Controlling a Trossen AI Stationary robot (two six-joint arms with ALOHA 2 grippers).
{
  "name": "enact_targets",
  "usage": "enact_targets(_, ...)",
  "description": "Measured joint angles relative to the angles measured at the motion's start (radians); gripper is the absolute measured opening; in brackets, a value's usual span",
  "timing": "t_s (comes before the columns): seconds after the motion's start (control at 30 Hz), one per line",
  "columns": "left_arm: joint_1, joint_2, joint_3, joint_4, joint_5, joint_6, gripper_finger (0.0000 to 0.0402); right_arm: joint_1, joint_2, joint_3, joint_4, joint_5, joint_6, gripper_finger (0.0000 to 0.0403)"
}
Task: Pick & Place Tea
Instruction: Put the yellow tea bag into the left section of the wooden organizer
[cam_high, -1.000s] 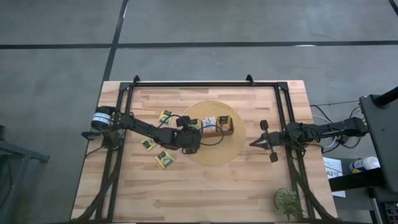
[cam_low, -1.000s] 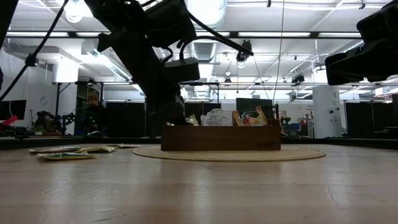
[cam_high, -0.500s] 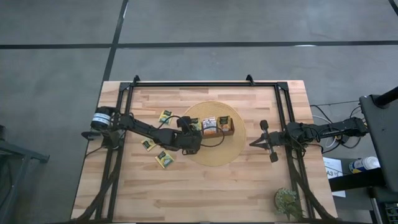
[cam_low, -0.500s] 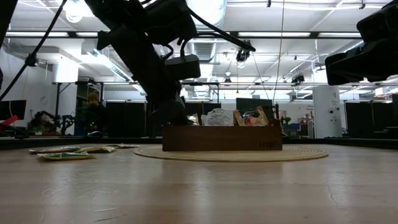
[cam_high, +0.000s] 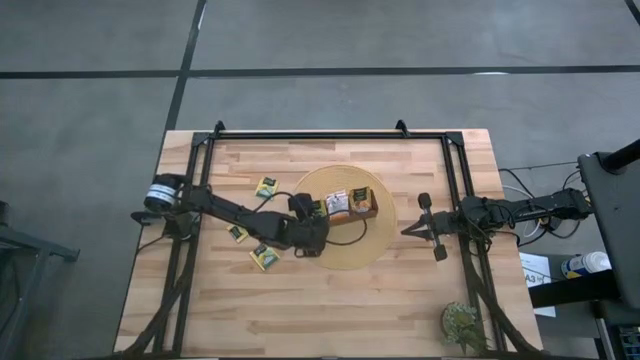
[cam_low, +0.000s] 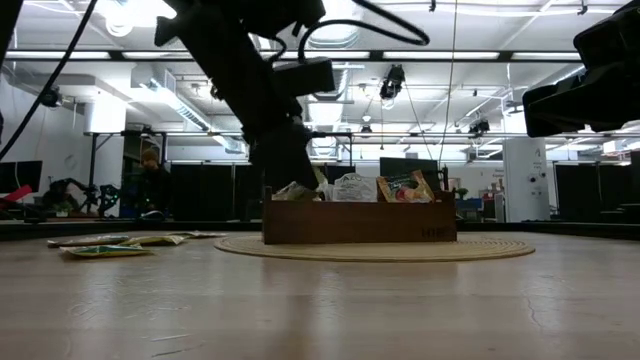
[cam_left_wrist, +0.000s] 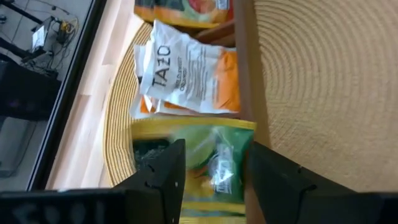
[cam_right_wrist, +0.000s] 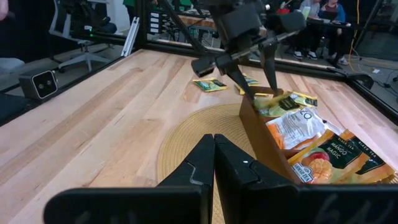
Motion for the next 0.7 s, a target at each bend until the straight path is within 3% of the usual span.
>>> enact_targets(0.17,-0.008,0.000,0.015,-0.022,-0.006,-0.004,0.0165,0.000,0.000,0.000,0.000,0.000,0.001,0.0009)
enact_targets(0.37,-0.003,0.000,0.007,-0.029,-0.189,-0.008,0.0165,0.000,0.000,0.000,0.000,0.000,0.000,0.0008)
enact_targets(0.43,-0.003,-0.002,0.007,-0.028,-0.203,-0.016,0.0165,0.000,0.000,0.000,0.000,0.000,0.001,0.0008)
enact_targets(0.6,-0.001,-0.002,0.007,-0.024,-0.080,-0.020,0.0160,0.000,0.000,0.000,0.000,0.000,0.002,0.0009)
enact_targets(0.7,0.002,-0.002,0.007,-0.020,0.021,-0.014,0.0128,0.000,0.000,0.000,0.000,0.000,0.002,0.0009)
